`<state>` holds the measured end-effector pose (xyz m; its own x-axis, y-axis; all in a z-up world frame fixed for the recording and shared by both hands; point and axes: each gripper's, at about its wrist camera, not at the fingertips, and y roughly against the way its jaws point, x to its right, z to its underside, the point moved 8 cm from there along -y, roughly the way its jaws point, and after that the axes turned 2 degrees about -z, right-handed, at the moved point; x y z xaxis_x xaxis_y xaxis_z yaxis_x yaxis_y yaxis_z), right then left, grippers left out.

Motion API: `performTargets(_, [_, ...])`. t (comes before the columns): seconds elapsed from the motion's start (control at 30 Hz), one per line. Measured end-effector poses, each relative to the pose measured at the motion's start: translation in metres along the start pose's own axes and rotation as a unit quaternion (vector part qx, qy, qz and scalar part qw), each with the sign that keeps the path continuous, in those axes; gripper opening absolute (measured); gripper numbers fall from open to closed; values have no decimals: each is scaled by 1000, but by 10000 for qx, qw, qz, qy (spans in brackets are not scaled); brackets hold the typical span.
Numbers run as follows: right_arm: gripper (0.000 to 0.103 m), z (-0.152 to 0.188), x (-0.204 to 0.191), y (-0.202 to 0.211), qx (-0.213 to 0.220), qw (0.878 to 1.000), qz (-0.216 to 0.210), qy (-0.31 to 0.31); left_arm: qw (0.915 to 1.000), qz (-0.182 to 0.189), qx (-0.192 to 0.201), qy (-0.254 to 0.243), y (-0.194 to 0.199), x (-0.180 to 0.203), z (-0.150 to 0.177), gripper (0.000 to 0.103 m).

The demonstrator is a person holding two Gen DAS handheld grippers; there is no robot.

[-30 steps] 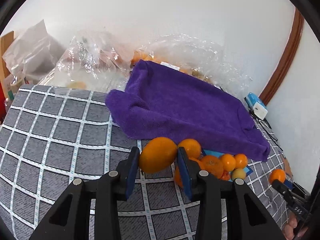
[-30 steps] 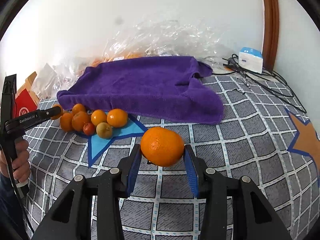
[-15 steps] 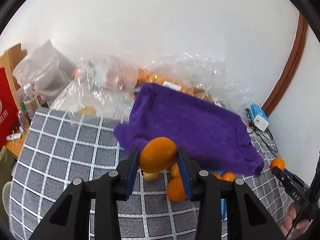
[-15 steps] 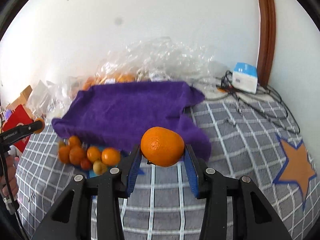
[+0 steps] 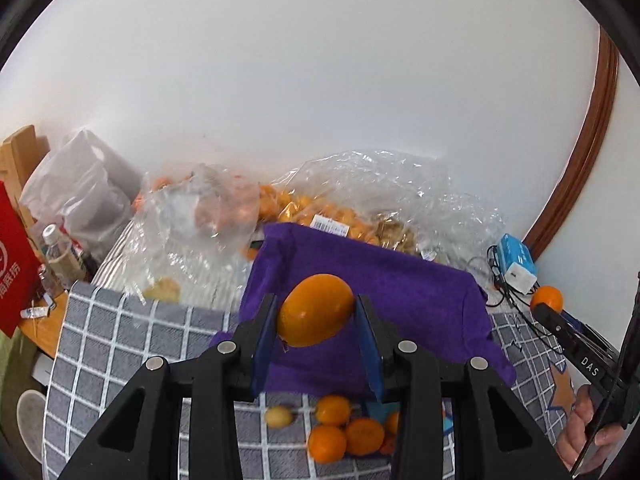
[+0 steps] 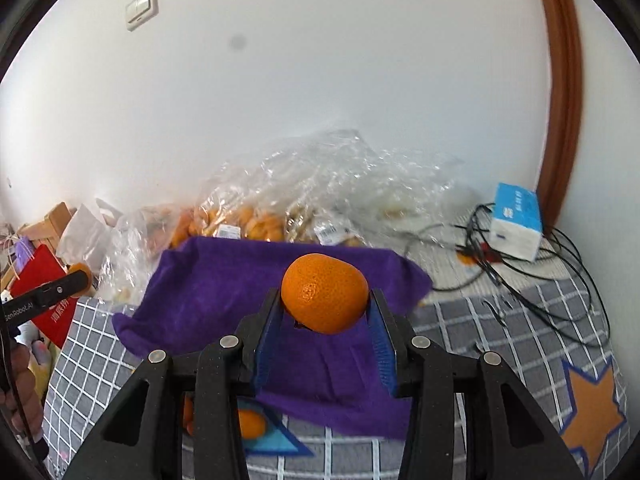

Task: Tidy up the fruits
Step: 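Carry the orange and kumquat in both grippers over the purple towel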

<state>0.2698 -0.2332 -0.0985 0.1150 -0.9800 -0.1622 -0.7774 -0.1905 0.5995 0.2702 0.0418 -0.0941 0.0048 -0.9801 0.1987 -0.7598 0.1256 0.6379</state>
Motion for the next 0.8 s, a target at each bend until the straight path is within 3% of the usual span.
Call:
performTargets(0.53, [43, -45, 9, -70, 30, 9996, -108, -247, 9997, 78, -226, -80, -78, 26, -39, 37])
performTargets(0.67, [43, -41, 12, -86, -19, 9995, -131, -283, 9992, -41, -269, -285, -98, 30, -34, 37])
performTargets(0.8, [43, -29, 15, -109, -352, 9990, -69, -264, 9985, -86, -414, -338, -118, 28, -26, 37])
